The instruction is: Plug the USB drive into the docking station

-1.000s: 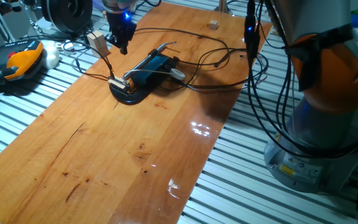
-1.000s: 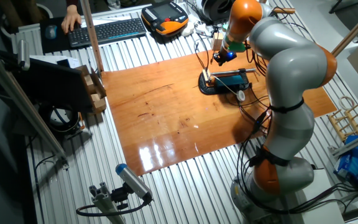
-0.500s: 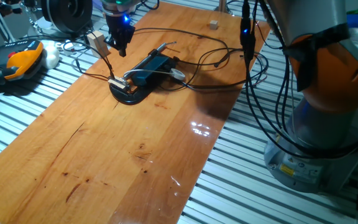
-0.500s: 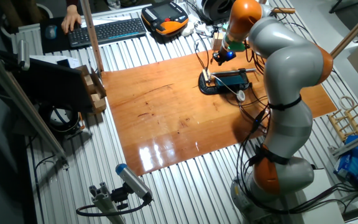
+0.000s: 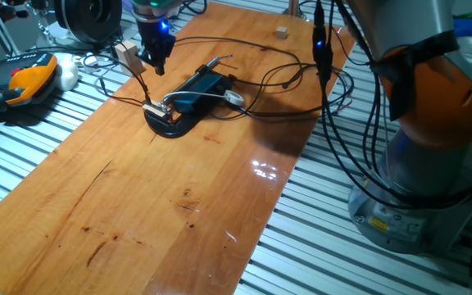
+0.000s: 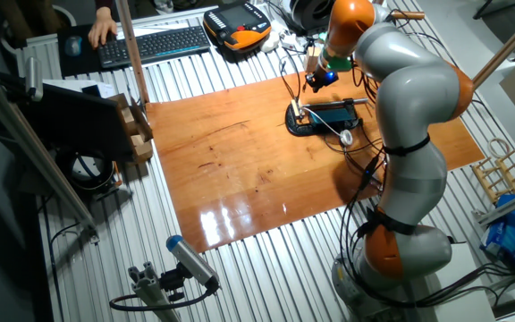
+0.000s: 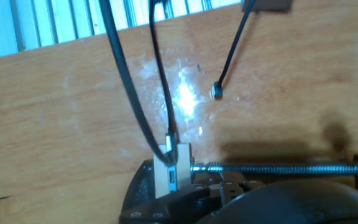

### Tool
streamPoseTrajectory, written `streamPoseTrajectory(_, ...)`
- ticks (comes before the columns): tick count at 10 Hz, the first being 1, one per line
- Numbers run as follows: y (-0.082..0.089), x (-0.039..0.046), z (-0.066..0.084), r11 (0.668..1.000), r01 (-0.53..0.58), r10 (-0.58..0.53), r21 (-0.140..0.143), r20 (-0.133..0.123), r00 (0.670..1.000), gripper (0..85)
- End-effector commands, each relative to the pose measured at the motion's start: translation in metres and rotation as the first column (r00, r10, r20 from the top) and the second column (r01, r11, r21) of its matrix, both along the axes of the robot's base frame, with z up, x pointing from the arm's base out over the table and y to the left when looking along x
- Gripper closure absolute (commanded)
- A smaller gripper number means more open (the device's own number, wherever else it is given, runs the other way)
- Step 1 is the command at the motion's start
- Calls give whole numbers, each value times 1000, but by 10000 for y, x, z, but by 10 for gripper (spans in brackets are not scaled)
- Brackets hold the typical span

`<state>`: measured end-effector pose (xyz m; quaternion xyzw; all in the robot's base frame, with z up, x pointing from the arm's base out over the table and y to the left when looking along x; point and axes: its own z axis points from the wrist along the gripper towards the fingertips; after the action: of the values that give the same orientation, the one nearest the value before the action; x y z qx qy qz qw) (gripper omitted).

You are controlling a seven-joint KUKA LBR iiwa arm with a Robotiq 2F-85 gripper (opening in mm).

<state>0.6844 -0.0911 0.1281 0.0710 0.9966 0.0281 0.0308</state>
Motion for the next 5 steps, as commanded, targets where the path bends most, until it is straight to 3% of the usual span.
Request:
streamPoseTrajectory(1,-16,18,-20,1000,-3,3,2,-1,1000,850)
streamPoseTrajectory(5,-26,43,-40,1000,-18,18,15,16,1000,850)
